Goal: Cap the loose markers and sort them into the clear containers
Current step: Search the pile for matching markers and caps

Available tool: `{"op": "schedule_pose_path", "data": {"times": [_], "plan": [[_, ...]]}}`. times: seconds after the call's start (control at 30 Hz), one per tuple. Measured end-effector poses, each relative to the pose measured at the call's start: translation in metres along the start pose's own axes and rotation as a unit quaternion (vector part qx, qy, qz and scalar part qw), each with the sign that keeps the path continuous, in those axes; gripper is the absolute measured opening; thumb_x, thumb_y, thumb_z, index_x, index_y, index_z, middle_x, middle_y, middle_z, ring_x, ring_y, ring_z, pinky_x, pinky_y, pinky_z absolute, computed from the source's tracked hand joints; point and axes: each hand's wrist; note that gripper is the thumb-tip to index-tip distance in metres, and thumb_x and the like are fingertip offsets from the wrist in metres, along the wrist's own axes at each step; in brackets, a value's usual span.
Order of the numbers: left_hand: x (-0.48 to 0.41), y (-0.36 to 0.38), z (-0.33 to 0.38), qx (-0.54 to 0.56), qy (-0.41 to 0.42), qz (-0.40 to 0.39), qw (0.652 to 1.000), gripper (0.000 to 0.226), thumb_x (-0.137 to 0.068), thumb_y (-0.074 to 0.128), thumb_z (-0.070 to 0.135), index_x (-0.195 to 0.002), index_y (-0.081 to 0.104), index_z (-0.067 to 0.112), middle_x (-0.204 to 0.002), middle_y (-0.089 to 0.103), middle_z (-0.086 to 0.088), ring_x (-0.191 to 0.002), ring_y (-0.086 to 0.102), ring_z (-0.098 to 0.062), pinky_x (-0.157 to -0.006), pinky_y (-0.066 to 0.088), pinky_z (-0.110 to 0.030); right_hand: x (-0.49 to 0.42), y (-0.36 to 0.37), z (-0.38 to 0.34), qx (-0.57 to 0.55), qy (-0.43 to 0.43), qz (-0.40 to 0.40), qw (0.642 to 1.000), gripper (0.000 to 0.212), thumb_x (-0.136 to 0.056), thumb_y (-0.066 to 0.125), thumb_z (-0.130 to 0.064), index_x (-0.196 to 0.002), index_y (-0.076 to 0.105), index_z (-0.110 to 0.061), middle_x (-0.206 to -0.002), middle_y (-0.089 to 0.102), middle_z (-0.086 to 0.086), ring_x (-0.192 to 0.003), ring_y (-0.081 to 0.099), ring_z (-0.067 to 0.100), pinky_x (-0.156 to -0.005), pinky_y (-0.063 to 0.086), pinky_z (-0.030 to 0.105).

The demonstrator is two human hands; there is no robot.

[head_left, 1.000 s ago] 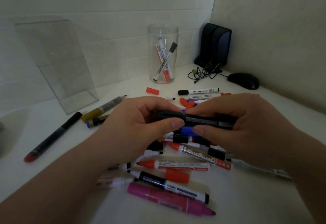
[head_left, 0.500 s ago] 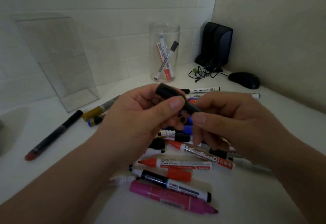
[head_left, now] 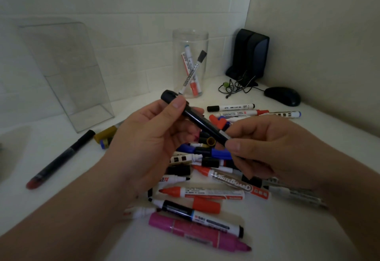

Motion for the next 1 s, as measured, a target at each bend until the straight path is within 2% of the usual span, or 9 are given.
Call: {"op": "schedule_pose_path", "data": {"times": [0.23, 0.4, 0.5, 0.6, 0.7, 0.77, 0.83, 0.93, 1.0], "plan": [[0.000, -0.001, 0.002, 0.003, -0.007, -0.012, 1.000, 0.052, -0.082, 0.063, 0.026, -0.117, 0.061, -0.013, -0.077, 0.072, -0.006, -0.062, 0.062, -0.012, -0.061, 0.057, -0.021, 0.003, 0.007, -0.008, 0.072, -0.036, 0.072, 0.994, 0.018, -0.068, 0.074, -0.039, -0.085, 0.073, -0.033, -0.068, 0.071, 0.010, -0.053, 0.060, 0.021, -0.053, 0.051, 0.028], [0.001, -0.002, -0.001, -0.038, 0.007, -0.026, 0.999, 0.031, -0.083, 0.062, 0.024, -0.101, 0.071, 0.001, -0.079, 0.073, -0.006, -0.074, 0.066, -0.019, -0.087, 0.057, -0.039, 0.003, 0.020, -0.006, 0.130, -0.045, 0.087, 0.987, 0.021, -0.068, 0.077, -0.038, -0.085, 0.067, -0.033, -0.069, 0.073, 0.005, -0.059, 0.069, 0.022, -0.061, 0.060, 0.038], [0.008, 0.005, -0.002, -0.054, 0.001, -0.038, 0.998, 0.025, -0.079, 0.065, 0.028, -0.091, 0.079, 0.011, -0.086, 0.074, -0.010, -0.081, 0.071, -0.022, -0.075, 0.059, -0.031, -0.001, 0.030, -0.001, 0.135, -0.043, 0.060, 0.988, 0.020, -0.071, 0.078, -0.039, -0.082, 0.064, -0.030, -0.069, 0.073, 0.007, -0.057, 0.068, 0.021, -0.058, 0.060, 0.042], [0.016, 0.008, 0.001, -0.115, -0.028, -0.052, 0.992, 0.031, -0.078, 0.063, 0.038, -0.099, 0.077, 0.021, -0.076, 0.068, -0.004, -0.071, 0.065, -0.023, -0.064, 0.057, -0.032, 0.002, 0.029, -0.001, 0.159, -0.092, 0.081, 0.980, 0.034, -0.075, 0.076, -0.055, -0.074, 0.068, -0.022, -0.062, 0.065, 0.008, -0.051, 0.058, 0.023, -0.051, 0.052, 0.038], [0.021, 0.006, 0.005, -0.343, 0.051, -0.090, 0.934, 0.029, -0.082, 0.056, 0.049, -0.105, 0.072, 0.041, -0.073, 0.065, 0.007, -0.061, 0.060, -0.015, -0.055, 0.054, -0.028, 0.004, 0.021, -0.004, 0.129, -0.165, 0.170, 0.963, 0.033, -0.074, 0.066, -0.055, -0.071, 0.066, -0.022, -0.056, 0.060, 0.006, -0.044, 0.049, 0.010, -0.043, 0.042, 0.020], [0.021, 0.003, 0.006, -0.492, 0.154, -0.124, 0.848, 0.023, -0.087, 0.053, 0.052, -0.106, 0.066, 0.053, -0.088, 0.068, 0.015, -0.079, 0.064, -0.010, -0.068, 0.051, -0.023, 0.005, 0.016, -0.006, 0.056, -0.194, 0.197, 0.959, 0.021, -0.077, 0.072, -0.045, -0.082, 0.068, -0.025, -0.062, 0.062, 0.009, -0.048, 0.052, 0.008, -0.046, 0.042, 0.015], [0.020, 0.002, 0.006, -0.555, 0.201, -0.143, 0.794, 0.019, -0.092, 0.054, 0.050, -0.108, 0.065, 0.051, -0.091, 0.066, 0.015, -0.089, 0.062, -0.009, -0.073, 0.047, -0.022, 0.005, 0.015, -0.005, 0.079, -0.218, 0.197, 0.952, 0.016, -0.085, 0.078, -0.032, -0.095, 0.069, -0.023, -0.070, 0.064, 0.011, -0.053, 0.057, 0.010, -0.050, 0.045, 0.014], [0.018, -0.001, 0.004, -0.575, 0.196, -0.145, 0.781, 0.025, -0.099, 0.049, 0.048, -0.118, 0.065, 0.047, -0.091, 0.065, 0.015, -0.091, 0.060, -0.009, -0.074, 0.048, -0.028, 0.007, 0.015, -0.004, 0.114, -0.221, 0.192, 0.949, 0.017, -0.083, 0.067, -0.016, -0.100, 0.070, -0.013, -0.068, 0.068, -0.006, -0.055, 0.063, 0.006, -0.054, 0.047, 0.011], [0.017, -0.003, 0.004, -0.578, 0.202, -0.136, 0.779, 0.030, -0.096, 0.048, 0.052, -0.121, 0.065, 0.047, -0.091, 0.065, 0.016, -0.089, 0.061, -0.007, -0.073, 0.048, -0.025, 0.009, 0.014, -0.004, 0.112, -0.201, 0.187, 0.955, 0.018, -0.081, 0.069, -0.015, -0.099, 0.071, -0.017, -0.067, 0.069, -0.004, -0.049, 0.062, 0.011, -0.049, 0.050, 0.019]]}}
Point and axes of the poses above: each hand's wrist, its own x-axis away from the middle knuckle, its own y-axis out of the palm, z = x × y
